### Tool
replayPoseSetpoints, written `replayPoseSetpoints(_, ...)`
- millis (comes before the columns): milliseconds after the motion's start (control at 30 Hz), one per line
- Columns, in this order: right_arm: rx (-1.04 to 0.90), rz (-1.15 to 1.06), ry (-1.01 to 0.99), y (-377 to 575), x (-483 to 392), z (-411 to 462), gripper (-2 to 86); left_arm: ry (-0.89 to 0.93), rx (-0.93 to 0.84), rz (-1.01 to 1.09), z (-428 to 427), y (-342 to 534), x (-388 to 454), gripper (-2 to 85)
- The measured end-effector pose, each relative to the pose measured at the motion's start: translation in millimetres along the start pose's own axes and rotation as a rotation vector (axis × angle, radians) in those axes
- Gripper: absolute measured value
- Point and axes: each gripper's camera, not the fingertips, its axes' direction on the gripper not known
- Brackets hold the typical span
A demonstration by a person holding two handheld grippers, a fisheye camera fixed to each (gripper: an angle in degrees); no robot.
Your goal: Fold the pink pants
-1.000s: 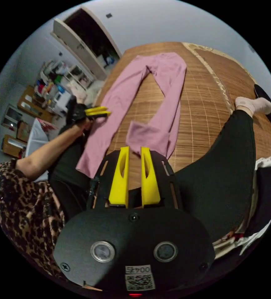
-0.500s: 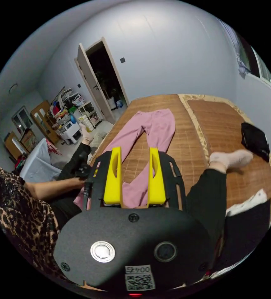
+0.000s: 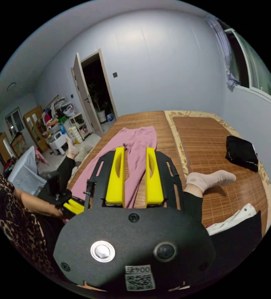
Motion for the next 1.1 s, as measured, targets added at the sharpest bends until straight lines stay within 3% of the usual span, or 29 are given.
replayPoseSetpoints(133,0.049,0.073,-0.022,8.1,16.0,-19.3,10.2,-0.041,-0.045,0.222,39.4,-16.3,39.8,8.2)
replayPoseSetpoints(300,0.027,0.052,-0.057,10.2,14.4,-23.3,10.2,-0.066,-0.068,0.278,46.7,6.8,62.0,11.3)
replayPoseSetpoints(433,-0.049,0.021,-0.072,6.5,10.6,-16.6,10.3,-0.254,-0.082,0.097,40.9,44.5,27.4,11.9)
replayPoseSetpoints(533,-0.085,0.001,-0.073,6.0,7.5,-13.0,10.3,-0.304,-0.236,-0.106,53.8,73.0,-12.9,13.3)
replayPoseSetpoints(600,-0.085,-0.006,-0.074,5.6,6.7,-14.4,10.2,-0.316,-0.286,-0.113,67.4,88.2,-16.8,13.8)
replayPoseSetpoints(700,-0.080,-0.001,-0.080,4.5,8.2,-18.1,10.2,-0.415,-0.366,0.011,102.3,100.8,-2.3,14.1)
replayPoseSetpoints(800,-0.080,0.009,-0.082,4.5,11.0,-21.6,10.0,-0.476,-0.468,0.001,136.3,107.8,-5.7,12.6)
replayPoseSetpoints(967,-0.065,0.028,-0.094,4.9,15.2,-29.4,9.9,-0.538,-0.300,0.152,111.7,88.3,32.4,6.5)
replayPoseSetpoints(1100,-0.020,0.056,-0.105,3.7,20.5,-41.8,9.6,-0.613,-0.233,0.537,93.5,40.4,78.3,6.0)
